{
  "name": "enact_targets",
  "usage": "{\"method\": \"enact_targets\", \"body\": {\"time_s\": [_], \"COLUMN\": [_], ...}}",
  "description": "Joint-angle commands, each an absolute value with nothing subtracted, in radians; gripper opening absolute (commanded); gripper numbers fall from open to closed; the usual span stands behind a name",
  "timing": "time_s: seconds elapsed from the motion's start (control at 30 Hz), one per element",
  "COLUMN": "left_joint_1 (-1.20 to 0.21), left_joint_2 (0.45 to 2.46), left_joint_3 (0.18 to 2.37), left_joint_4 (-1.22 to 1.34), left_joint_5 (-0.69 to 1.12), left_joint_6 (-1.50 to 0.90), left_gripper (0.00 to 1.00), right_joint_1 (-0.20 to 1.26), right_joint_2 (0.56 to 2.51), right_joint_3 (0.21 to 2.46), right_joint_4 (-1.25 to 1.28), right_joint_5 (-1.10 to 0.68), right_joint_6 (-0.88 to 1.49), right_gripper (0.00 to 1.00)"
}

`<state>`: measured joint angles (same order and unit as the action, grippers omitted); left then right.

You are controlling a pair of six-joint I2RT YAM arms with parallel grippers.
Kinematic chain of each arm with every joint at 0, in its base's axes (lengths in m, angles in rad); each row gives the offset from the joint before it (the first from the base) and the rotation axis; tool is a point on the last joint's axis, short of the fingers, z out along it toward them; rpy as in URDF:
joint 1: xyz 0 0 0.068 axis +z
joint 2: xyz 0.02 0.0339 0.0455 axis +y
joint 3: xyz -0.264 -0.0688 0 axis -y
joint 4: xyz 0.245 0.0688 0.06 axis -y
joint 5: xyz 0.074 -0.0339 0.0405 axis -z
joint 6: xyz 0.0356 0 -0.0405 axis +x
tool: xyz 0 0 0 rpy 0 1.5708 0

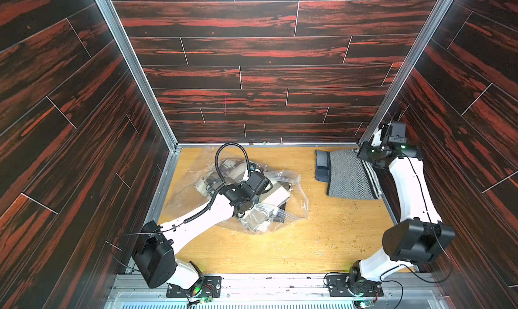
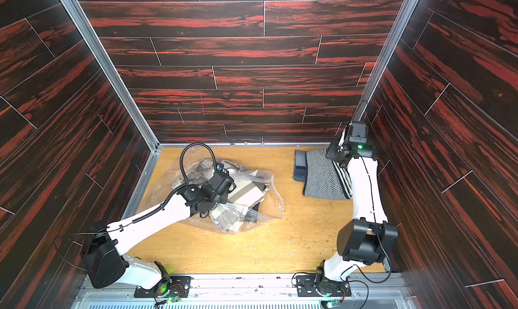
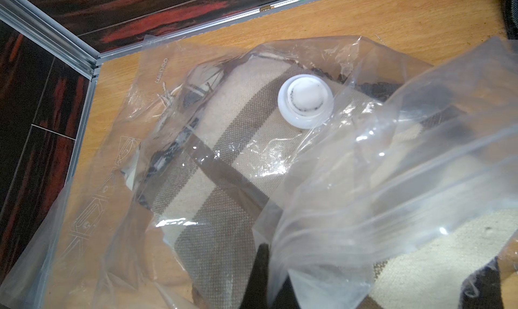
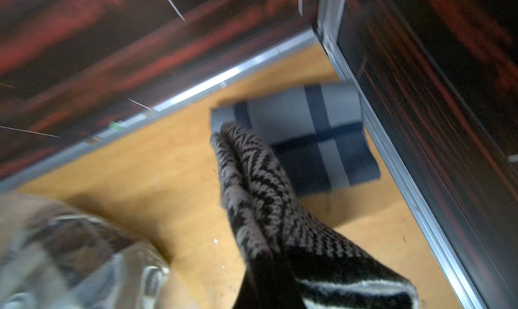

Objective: Take the scarf out of the vacuum bag
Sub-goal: Place the scarf at the corner of the board.

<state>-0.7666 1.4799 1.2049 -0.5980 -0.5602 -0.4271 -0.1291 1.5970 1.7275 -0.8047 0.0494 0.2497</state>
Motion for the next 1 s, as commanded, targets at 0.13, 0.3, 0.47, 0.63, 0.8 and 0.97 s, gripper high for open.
{"method": "enact_targets", "body": {"time_s": [0.13,0.3,0.47,0.63,0.8,0.97], "left_joint_1": [-0.758,-0.757,-0.758,-0.758,-0.758,-0.758], "left_joint_2": [1.469,1.469,1.473,1.474,1.489,1.495], "left_joint_3": [1.203,1.204,1.211,1.216,1.238,1.238], "left_joint_4": [-0.615,-0.617,-0.619,-0.619,-0.643,-0.640], "left_joint_5": [-0.575,-0.578,-0.578,-0.572,-0.550,-0.543], "left_joint_6": [-0.436,-0.436,-0.436,-0.437,-0.441,-0.442], "left_gripper": [0.00,0.00,0.00,0.00,0.00,0.00], "right_joint_1": [-0.125,-0.126,-0.144,-0.184,-0.225,-0.226], "right_joint_2": [1.634,1.717,1.766,1.802,1.865,1.870], "right_joint_3": [1.765,1.809,1.817,1.836,1.905,1.922], "right_joint_4": [-0.648,-0.659,-0.655,-0.658,-0.696,-0.696], "right_joint_5": [-0.104,-0.065,0.004,0.059,0.087,0.122], "right_joint_6": [0.278,0.268,0.267,0.282,0.285,0.283], "right_gripper": [0.00,0.00,0.00,0.00,0.27,0.92]}}
